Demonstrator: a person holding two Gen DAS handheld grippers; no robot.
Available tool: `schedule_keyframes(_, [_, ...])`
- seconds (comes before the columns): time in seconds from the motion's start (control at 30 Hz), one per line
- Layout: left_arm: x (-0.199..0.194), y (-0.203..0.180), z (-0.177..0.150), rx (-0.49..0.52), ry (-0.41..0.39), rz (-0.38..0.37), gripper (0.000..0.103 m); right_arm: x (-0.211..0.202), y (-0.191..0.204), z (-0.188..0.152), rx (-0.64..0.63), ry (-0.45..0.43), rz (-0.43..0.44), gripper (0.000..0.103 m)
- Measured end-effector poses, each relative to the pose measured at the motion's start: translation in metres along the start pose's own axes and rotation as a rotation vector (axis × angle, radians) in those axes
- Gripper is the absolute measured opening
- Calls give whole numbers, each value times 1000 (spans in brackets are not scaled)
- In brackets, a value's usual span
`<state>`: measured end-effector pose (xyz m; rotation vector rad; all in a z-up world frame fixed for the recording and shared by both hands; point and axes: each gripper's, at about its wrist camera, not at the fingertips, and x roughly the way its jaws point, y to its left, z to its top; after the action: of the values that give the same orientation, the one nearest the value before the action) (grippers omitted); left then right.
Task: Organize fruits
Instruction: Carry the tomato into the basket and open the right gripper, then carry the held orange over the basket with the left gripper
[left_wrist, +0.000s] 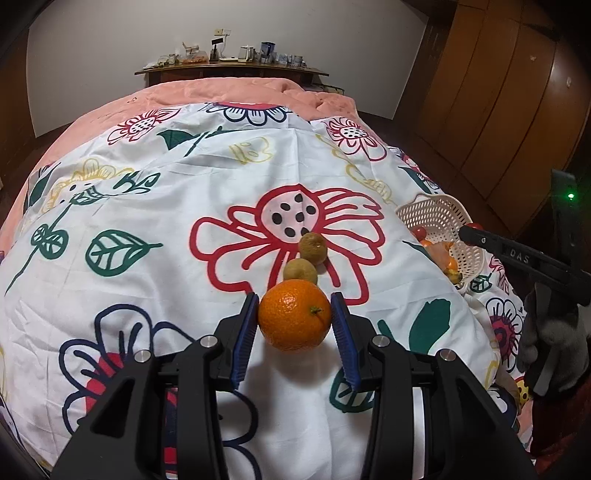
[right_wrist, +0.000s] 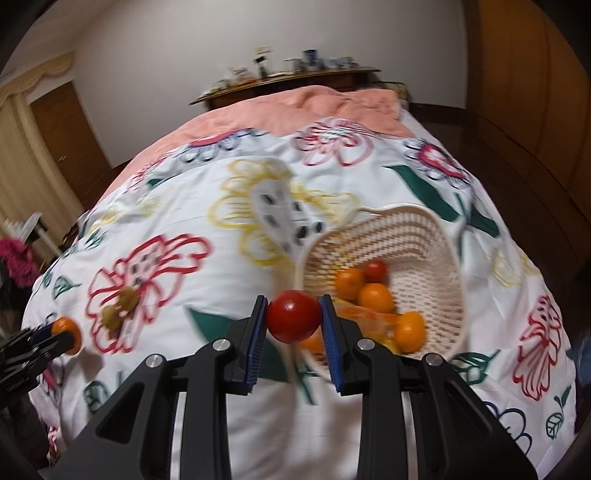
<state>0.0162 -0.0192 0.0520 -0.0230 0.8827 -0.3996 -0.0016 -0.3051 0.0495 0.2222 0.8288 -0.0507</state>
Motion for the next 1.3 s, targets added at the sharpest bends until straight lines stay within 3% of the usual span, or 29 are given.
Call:
schedule_keyframes(0.53, [12, -24, 11, 53, 26, 14, 41, 18, -76, -6, 196, -15, -75, 30])
schedule_keyframes(0.97, [23, -57, 31, 120, 28, -4, 41, 12, -92, -13, 250, -54, -55, 30])
schedule_keyframes(1.3, [52, -111, 55, 212, 49, -58, 41, -4, -102, -14, 233, -142, -97, 34])
